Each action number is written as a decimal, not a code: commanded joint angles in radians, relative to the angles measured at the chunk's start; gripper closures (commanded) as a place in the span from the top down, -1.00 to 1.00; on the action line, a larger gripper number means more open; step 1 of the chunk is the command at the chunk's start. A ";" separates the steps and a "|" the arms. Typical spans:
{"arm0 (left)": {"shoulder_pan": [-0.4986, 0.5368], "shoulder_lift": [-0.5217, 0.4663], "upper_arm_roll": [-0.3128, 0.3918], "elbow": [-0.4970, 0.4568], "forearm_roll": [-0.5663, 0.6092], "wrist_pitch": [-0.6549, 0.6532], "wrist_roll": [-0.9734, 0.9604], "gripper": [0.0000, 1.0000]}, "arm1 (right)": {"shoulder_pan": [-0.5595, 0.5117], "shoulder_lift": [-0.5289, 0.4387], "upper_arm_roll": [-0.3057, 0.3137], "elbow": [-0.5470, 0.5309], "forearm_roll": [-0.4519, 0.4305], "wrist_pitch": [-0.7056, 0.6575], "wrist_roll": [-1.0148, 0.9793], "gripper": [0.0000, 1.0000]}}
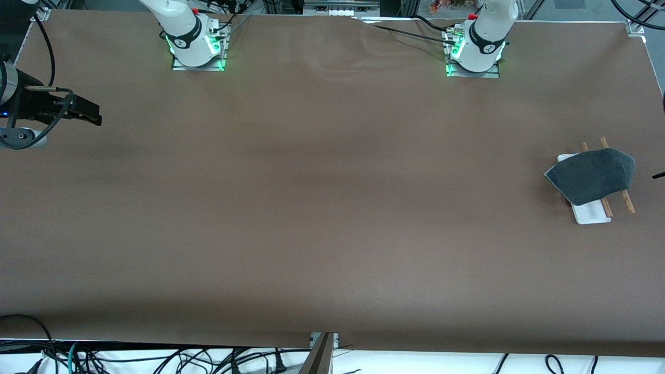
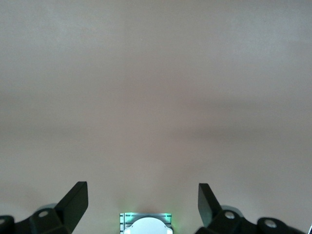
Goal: Pass towel and hang on rack
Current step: 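Open the left gripper and release the towel onto the rack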
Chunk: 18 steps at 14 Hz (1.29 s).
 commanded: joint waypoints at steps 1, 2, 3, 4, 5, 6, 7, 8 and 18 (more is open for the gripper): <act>-0.119 -0.187 0.018 -0.208 0.059 0.039 -0.237 1.00 | -0.003 -0.001 0.000 0.004 0.008 0.005 -0.011 1.00; -0.153 -0.227 0.018 -0.245 0.062 0.041 -0.323 1.00 | -0.005 -0.001 -0.001 0.004 0.008 0.005 -0.012 1.00; -0.179 -0.261 0.018 -0.274 0.062 0.041 -0.397 1.00 | -0.005 -0.001 -0.001 0.004 0.008 0.005 -0.012 1.00; -0.204 -0.295 0.020 -0.300 0.067 0.039 -0.467 1.00 | -0.003 -0.001 -0.001 0.004 0.008 0.005 -0.012 1.00; -0.233 -0.326 0.018 -0.324 0.099 0.036 -0.553 1.00 | -0.003 -0.001 0.000 0.004 0.006 0.005 -0.012 1.00; -0.268 -0.346 0.018 -0.335 0.114 0.028 -0.638 1.00 | -0.003 -0.001 0.000 0.004 0.006 0.005 -0.012 1.00; -0.290 -0.360 0.018 -0.342 0.127 0.022 -0.713 1.00 | -0.003 -0.001 0.000 0.004 0.006 0.005 -0.012 1.00; -0.314 -0.373 0.018 -0.354 0.130 0.018 -0.788 1.00 | -0.003 -0.001 0.000 0.004 0.006 0.005 -0.012 1.00; -0.382 -0.461 -0.079 -0.432 0.187 -0.039 -1.552 1.00 | -0.005 -0.001 -0.003 0.004 0.008 0.005 -0.014 1.00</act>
